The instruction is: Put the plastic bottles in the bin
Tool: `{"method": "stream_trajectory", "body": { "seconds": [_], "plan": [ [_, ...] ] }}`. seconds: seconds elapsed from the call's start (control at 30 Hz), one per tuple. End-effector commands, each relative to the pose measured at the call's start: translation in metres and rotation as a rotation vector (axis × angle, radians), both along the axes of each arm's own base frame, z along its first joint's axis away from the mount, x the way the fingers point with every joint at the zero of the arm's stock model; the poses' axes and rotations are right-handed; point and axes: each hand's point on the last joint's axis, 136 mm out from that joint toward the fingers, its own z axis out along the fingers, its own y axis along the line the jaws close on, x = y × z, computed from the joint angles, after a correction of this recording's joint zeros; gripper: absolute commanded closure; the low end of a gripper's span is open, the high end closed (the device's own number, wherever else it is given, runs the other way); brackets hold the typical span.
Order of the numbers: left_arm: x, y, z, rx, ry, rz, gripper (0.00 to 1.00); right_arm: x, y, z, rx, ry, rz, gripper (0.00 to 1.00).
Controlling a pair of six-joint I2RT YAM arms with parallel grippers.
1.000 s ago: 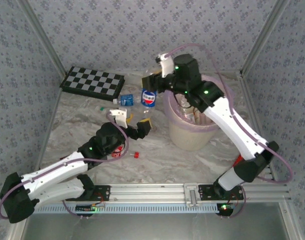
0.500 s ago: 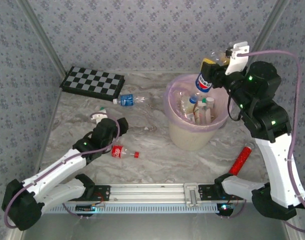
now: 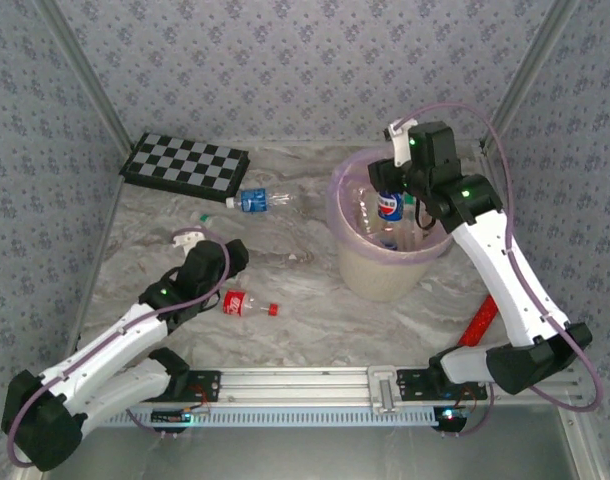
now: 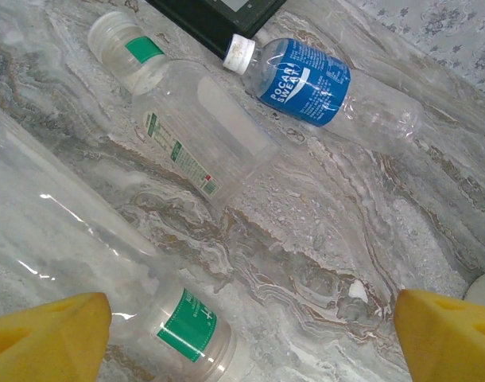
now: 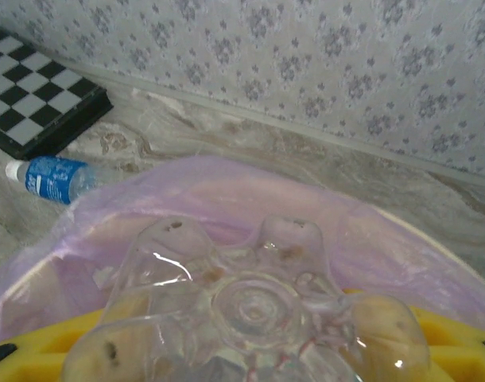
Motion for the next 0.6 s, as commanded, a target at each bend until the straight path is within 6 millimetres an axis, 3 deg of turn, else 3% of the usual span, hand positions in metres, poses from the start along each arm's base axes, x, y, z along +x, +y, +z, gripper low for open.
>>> {"method": "stream_trajectory", "body": {
  "seconds": [0.0,0.17,0.37,0.47,0.57],
  "plan": [
    [0.001,0.004,0.001,-0.009,0.002,0.012,0.09,0.000,0.006,-0.050,-0.002,0.140,0.000,0.54],
    [0.004,-0.002,-0.002,-0.017,0.017,-0.004,0.09,0.001,0.005,-0.088,0.007,0.200,-0.034,0.54],
    [0.002,0.001,-0.004,-0.010,0.021,0.002,0.09,0.003,0.003,-0.118,0.042,0.233,-0.073,0.53],
    [0.002,0.002,-0.003,-0.012,0.018,0.002,0.09,0.005,0.004,-0.117,0.061,0.222,-0.078,0.47],
    [0.000,0.002,-0.004,-0.008,0.025,-0.001,0.09,0.000,0.000,-0.095,0.072,0.190,-0.078,0.38]
  ]
}}
